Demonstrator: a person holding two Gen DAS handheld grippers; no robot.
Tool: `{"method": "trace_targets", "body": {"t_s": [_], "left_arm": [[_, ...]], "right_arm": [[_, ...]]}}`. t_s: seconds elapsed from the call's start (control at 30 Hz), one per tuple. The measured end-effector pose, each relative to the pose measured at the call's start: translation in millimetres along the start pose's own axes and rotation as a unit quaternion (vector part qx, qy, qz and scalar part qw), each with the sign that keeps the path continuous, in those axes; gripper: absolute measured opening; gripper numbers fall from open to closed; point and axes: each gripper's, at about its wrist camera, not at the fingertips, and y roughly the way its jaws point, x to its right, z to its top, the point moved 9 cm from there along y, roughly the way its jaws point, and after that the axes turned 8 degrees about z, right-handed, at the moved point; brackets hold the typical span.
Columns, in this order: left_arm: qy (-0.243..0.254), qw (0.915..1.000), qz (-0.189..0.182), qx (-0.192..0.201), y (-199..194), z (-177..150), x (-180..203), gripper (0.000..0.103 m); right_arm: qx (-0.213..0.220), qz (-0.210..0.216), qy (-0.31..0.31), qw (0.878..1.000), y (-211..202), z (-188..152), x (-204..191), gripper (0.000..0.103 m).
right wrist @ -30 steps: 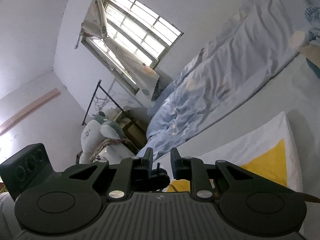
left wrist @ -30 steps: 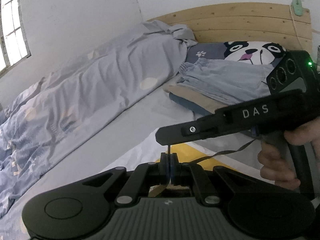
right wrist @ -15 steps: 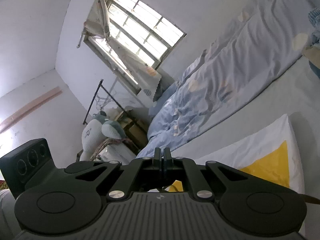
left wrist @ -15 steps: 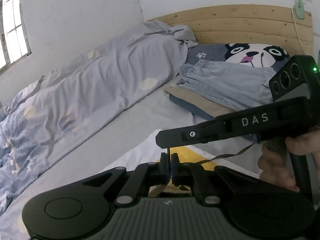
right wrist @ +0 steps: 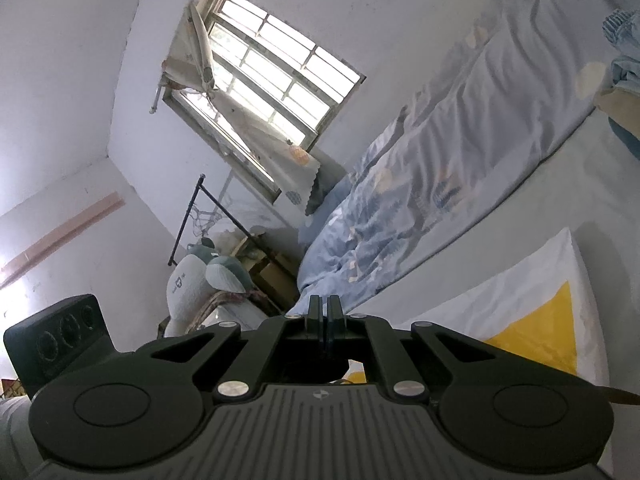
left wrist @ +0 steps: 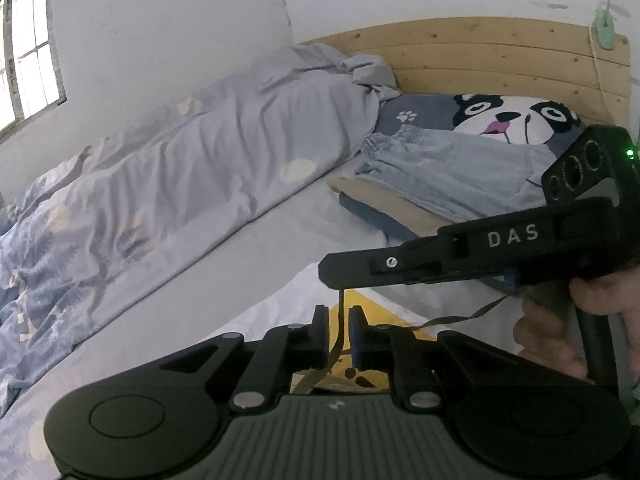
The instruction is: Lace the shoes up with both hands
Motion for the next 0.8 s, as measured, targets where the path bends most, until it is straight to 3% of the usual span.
{"method": "trace_targets", "body": {"t_s": [0.13,0.17,0.43,0.47,0.57,0.6,0.73,0.8], "left_arm": [[-0.006,1.0,-0.003,0.003,0,2,-1,0.008],[-0.004,1.0,-0.002,0.004,0,2,0,0.004],[0.015,0.9998,0.01,0.012,-1,1,1,0.002],[0.015,0.9997,0.017,0.01,-1,0,-2,0.002],[0.015,0.9992,0.038,0.003,0,-1,-15,0.001],[0.014,0.9986,0.05,0.006,-1,1,-24,0.002],[-0.003,0.9973,0.073,0.01,-9,8,-57,0.001],[0.049,0.9953,0.083,-0.004,-6,3,-54,0.001]], "right_arm": [[0.0,0.001,-0.001,1.0,-1,-1,1,0.002],[0.001,0.001,-0.001,1.0,-2,-2,1,0.002],[-0.012,-0.002,-0.002,1.0,-2,-8,0,0.006],[-0.014,-0.006,0.0,1.0,-1,-9,1,0.012],[0.003,-0.035,0.003,0.999,-6,-5,9,0.054],[0.016,-0.042,0.007,0.999,-11,-2,12,0.061],[0.064,-0.079,0.033,0.994,-31,11,27,0.063],[0.08,-0.098,0.043,0.991,-39,16,35,0.063]]}}
